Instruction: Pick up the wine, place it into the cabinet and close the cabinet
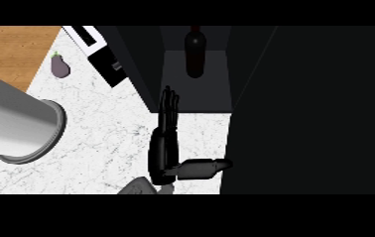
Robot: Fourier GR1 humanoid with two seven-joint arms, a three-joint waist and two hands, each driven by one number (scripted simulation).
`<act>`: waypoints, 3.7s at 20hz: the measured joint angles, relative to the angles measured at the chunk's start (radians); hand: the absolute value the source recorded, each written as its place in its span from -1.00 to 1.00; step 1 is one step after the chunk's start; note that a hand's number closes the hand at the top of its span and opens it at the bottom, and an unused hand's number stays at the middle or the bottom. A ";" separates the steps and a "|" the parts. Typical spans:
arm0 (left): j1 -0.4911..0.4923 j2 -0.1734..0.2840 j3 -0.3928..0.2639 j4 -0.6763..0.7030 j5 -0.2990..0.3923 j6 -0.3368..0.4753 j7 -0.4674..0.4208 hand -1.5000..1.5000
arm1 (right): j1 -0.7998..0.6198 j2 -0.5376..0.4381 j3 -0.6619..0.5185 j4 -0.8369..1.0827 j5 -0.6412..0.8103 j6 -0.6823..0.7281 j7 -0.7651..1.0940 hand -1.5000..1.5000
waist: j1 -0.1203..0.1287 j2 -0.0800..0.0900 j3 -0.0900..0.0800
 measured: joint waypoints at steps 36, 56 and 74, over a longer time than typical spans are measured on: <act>0.577 0.553 0.188 -0.724 0.027 -0.277 0.048 -1.00 | 0.147 0.041 0.335 0.026 -0.059 0.103 0.139 1.00 | 0.002 0.000 -0.001; 0.731 0.708 0.584 -0.673 0.262 -0.606 0.062 -1.00 | 0.063 0.007 0.756 0.034 0.170 -0.211 0.123 1.00 | -0.002 -0.005 -0.003; 0.654 0.696 0.637 -0.677 0.325 -0.660 0.173 -1.00 | -0.362 -0.152 0.835 0.120 0.182 -0.551 0.147 1.00 | 0.028 0.005 -0.004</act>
